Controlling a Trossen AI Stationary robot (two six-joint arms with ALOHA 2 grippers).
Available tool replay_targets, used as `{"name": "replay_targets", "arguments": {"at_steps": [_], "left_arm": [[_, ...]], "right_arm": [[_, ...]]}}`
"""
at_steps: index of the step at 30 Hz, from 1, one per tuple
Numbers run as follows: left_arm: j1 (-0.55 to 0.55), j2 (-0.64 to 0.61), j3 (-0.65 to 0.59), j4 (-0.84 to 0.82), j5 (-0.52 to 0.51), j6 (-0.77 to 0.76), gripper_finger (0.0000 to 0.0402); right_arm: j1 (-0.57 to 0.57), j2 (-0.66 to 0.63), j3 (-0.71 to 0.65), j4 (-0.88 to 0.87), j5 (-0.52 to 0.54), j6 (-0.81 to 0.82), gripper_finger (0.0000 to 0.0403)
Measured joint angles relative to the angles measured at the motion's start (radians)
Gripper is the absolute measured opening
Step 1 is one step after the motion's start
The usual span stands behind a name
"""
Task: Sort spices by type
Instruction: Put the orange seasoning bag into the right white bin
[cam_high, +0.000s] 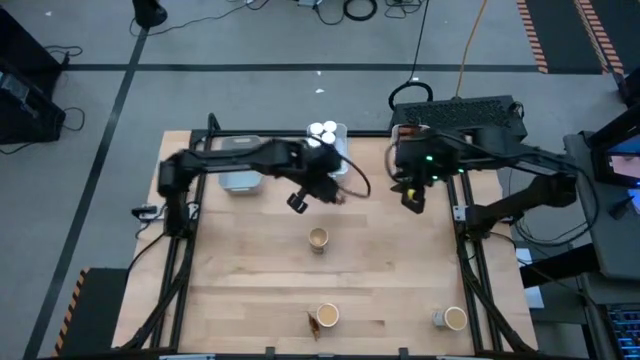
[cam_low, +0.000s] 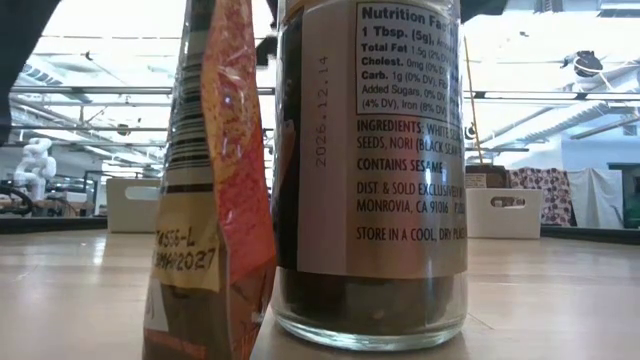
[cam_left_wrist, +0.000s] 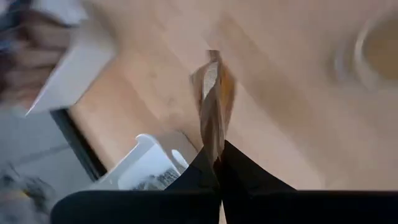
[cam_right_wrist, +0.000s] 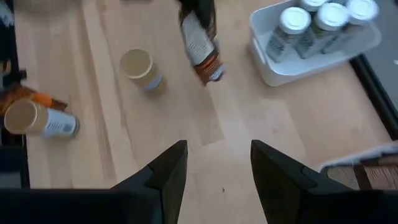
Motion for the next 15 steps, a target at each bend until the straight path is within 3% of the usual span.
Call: {"name": "replay_targets", "arguments": {"at_steps": [3,6,15], "left_arm": [[-0.013,0.066,0.0,-0.006,-0.083,0.142,0.0001],[-0.019,0.117,0.0,0.004,-0.162,0.175,0.0001],[-0.026,0.206,0.0,0.003,-0.172,0.224,0.0003]], "right_arm": [[0.03,-0.059,-0.029,0.001,0.061,0.079,0.016],[0.056,-0.114,-0.073,0.011,0.121,0.146,0.016],[0.077,-0.209,-0.23,0.105,0.16,0.199,0.016]]}}
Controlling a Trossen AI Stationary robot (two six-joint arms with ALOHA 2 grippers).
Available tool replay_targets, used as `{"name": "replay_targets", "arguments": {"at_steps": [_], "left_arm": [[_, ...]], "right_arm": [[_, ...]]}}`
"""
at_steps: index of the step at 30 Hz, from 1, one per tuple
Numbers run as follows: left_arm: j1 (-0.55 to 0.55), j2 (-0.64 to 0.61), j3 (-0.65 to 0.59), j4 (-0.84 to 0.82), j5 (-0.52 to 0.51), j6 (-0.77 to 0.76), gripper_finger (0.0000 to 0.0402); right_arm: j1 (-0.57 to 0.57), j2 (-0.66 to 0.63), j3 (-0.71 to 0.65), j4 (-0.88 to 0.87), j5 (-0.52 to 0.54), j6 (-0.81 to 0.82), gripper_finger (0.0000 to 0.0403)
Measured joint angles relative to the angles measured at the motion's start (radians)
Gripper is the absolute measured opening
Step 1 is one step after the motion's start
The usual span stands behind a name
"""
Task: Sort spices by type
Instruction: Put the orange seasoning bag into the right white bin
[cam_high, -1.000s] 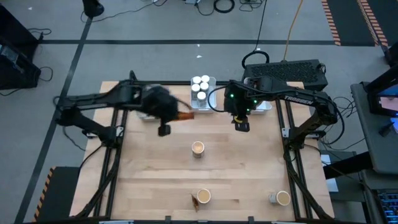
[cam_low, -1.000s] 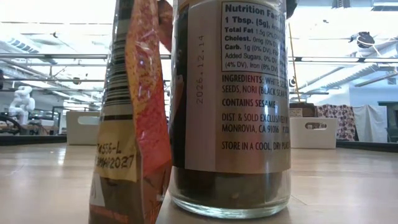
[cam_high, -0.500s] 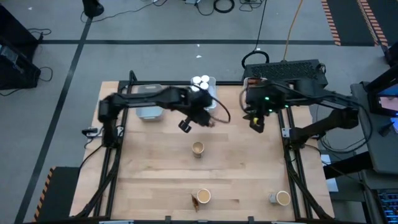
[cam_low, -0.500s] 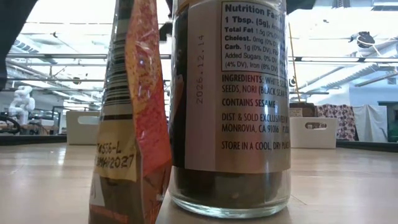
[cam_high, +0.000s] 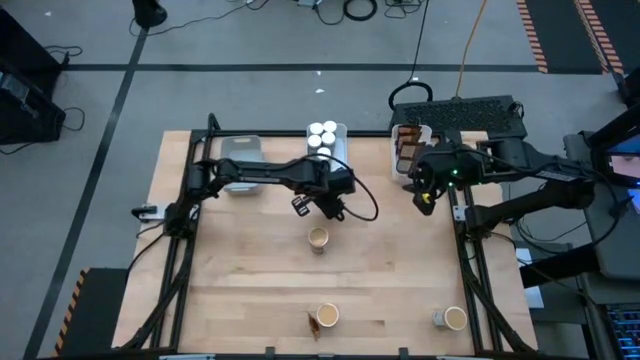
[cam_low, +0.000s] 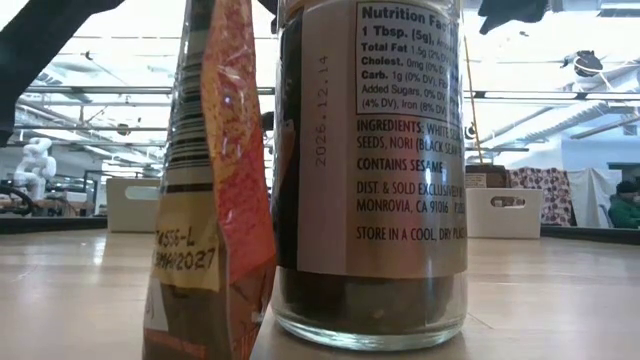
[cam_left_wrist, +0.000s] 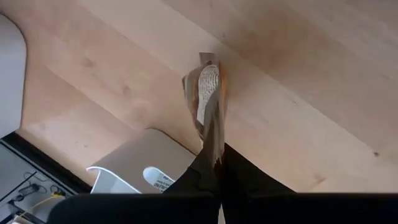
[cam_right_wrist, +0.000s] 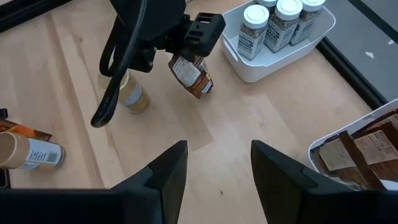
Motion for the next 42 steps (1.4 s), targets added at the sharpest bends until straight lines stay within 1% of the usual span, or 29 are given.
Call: {"name": "replay_targets", "arguments": {"at_steps": [4,10,15,18,26,30,34,39,42], "left_arm": [[-0.009,0.003,0.0,0.001,-0.002,0.001,0.0004],[-0.017,0.003,0.0,0.002,0.001,-0.002,0.0005],[-0.018,0.003,0.001,0.003,0.001,-0.08,0.0011],[-0.018,0.003,0.001,0.002,0.003,-0.106,0.0033],[-0.018,0.002,0.0,0.004,-0.004,-0.132,0.0127],[-0.018,-0.01,0.003,0.003,-0.003,-0.132,0.0165],[-0.018,-0.024,0.039,-0.016,0.004,-0.138,0.0181],[-0.018,-0.076,0.055,-0.018,0.005,-0.16,0.0182],[-0.014,-0.123,0.056,-0.028,0.003,-0.207,0.0183]], "right_arm": [[0.0,-0.011,-0.062,0.039,-0.003,0.0,0.016],[0.0,-0.011,-0.099,0.079,-0.007,-0.002,0.016],[0.0,-0.011,-0.1,0.104,-0.012,-0.019,0.016],[0.0,-0.011,-0.1,0.109,-0.013,-0.026,0.016],[0.0,-0.011,-0.1,0.109,-0.013,-0.031,0.016],[0.0,-0.011,-0.1,0.109,-0.013,-0.035,0.016],[-0.001,-0.011,-0.1,0.109,-0.013,-0.046,0.016],[-0.001,-0.011,-0.1,0.115,-0.013,-0.058,0.016],[-0.001,-0.011,-0.1,0.115,-0.015,-0.065,0.016]]}}
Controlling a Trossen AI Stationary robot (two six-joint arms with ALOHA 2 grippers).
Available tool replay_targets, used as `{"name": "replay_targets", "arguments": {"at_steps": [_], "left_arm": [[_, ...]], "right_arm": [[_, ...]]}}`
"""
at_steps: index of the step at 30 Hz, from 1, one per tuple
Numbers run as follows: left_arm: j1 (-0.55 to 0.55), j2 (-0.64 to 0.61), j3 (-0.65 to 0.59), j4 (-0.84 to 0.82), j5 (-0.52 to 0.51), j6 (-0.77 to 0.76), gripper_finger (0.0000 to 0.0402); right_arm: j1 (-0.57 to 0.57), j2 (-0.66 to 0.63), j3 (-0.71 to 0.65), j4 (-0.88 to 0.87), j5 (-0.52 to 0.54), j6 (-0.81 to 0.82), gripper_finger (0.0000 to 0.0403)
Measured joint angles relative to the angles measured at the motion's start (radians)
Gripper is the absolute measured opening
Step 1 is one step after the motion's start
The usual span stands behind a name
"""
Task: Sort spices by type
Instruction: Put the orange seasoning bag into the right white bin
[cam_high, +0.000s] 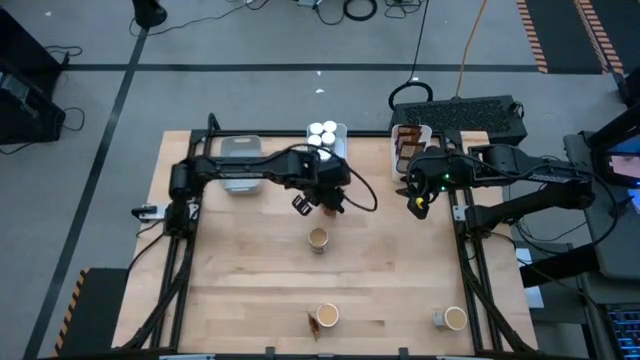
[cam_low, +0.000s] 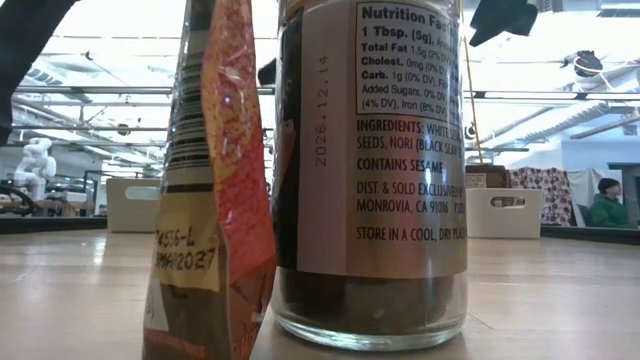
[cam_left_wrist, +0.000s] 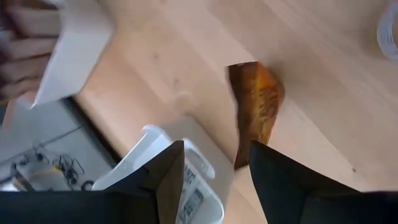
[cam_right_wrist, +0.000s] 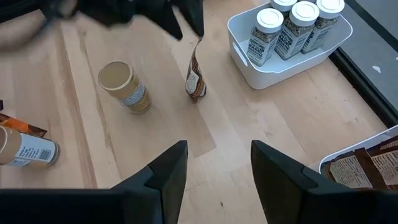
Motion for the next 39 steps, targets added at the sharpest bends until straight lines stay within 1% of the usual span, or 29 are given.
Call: {"name": "replay_targets", "arguments": {"at_steps": [6,11,16,19,20,22,25,27,33,34,36,39], "left_arm": [[0.022,-0.122,0.0,-0.034,-0.002,-0.163,0.0183],[0.038,-0.248,0.0,-0.06,-0.022,-0.333,0.0183],[0.058,-0.361,-0.004,-0.12,-0.022,-0.514,0.0183],[0.063,-0.433,-0.038,-0.158,-0.025,-0.617,0.0183],[0.063,-0.459,-0.053,-0.162,-0.025,-0.649,0.0183],[0.06,-0.504,-0.085,-0.184,-0.025,-0.709,0.0183],[0.039,-0.576,-0.149,-0.18,-0.035,-0.791,0.0183],[0.021,-0.626,-0.201,-0.178,-0.054,-0.839,0.0183],[-0.039,-0.74,-0.364,-0.156,-0.11,-0.959,0.0183],[-0.046,-0.754,-0.39,-0.142,-0.115,-0.97,0.0183],[-0.057,-0.778,-0.437,-0.1,-0.116,-0.973,0.0183],[-0.073,-0.794,-0.495,-0.036,-0.116,-0.973,0.0183]], "right_arm": [[0.0,0.0,0.0,0.007,-0.023,-0.073,0.016],[-0.006,0.0,0.0,0.046,-0.02,-0.218,0.016],[-0.041,0.005,0.0,0.209,-0.02,-0.394,0.016],[-0.084,0.027,0.0,0.339,-0.021,-0.465,0.016],[-0.1,0.04,0.0,0.375,-0.031,-0.477,0.016],[-0.142,0.078,0.0,0.444,-0.087,-0.492,0.016],[-0.195,0.154,0.0,0.503,-0.188,-0.491,0.016],[-0.217,0.213,0.0,0.532,-0.226,-0.476,0.016],[-0.249,0.375,0.0,0.579,-0.235,-0.412,0.016],[-0.254,0.397,0.0,0.583,-0.24,-0.39,0.016],[-0.269,0.441,0.0,0.585,-0.283,-0.324,0.016],[-0.285,0.509,0.0,0.586,-0.331,-0.191,0.016]]}}
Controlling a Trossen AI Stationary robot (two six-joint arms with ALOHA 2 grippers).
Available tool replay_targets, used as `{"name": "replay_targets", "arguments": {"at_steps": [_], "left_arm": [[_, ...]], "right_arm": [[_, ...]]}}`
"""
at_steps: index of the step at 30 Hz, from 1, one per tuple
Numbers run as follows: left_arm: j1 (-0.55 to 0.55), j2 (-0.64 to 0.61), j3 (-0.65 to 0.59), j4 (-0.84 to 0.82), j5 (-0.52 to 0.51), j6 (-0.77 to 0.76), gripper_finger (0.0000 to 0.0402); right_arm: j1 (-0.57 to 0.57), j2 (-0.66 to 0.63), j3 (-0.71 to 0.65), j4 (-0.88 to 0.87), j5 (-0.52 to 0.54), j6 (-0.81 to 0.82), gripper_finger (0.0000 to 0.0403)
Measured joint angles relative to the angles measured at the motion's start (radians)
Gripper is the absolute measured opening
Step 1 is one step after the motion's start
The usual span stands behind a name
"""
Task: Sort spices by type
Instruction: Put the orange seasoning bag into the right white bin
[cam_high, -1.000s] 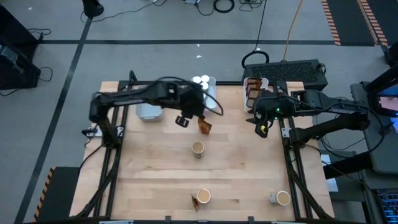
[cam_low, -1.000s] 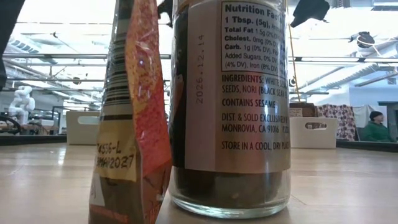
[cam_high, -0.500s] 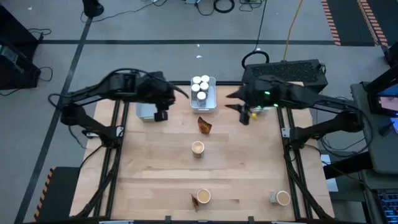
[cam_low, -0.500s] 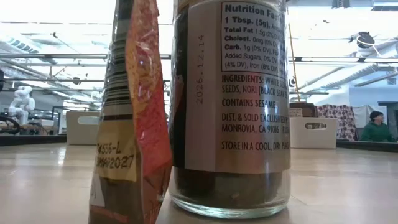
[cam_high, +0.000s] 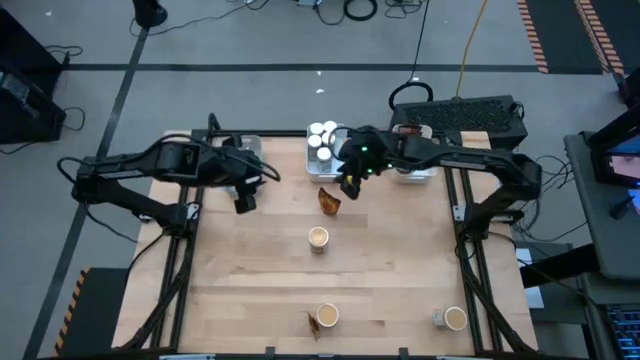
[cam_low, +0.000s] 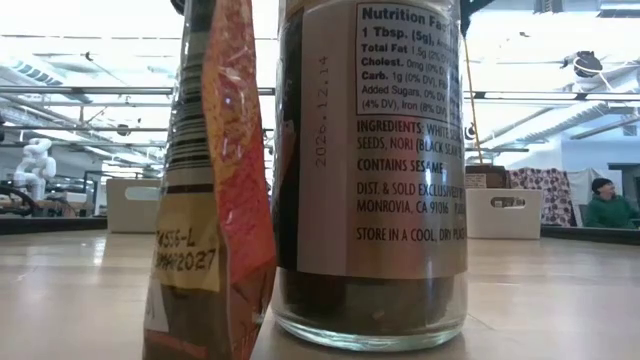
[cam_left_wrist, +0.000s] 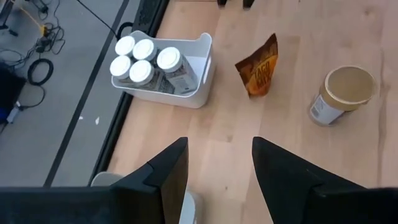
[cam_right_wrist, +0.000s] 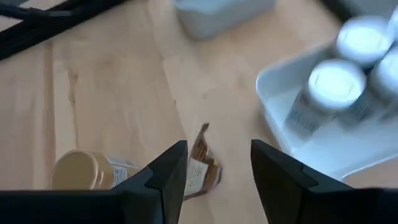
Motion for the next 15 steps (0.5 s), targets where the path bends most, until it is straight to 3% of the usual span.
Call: {"name": "replay_targets", "arguments": {"at_steps": [5,9,15], "left_arm": [[-0.013,0.001,-0.047,0.034,0.0,0.0,0.0183],[-0.013,0.004,-0.082,0.06,0.0,0.0,0.0183],[-0.012,0.003,-0.088,0.084,0.0,0.006,0.0183]], "right_arm": [[0.014,0.077,0.0,0.005,-0.082,0.12,0.016],[0.044,0.119,0.0,0.015,-0.08,0.192,0.016],[0.082,0.177,0.0,0.023,0.033,0.229,0.016]]}}
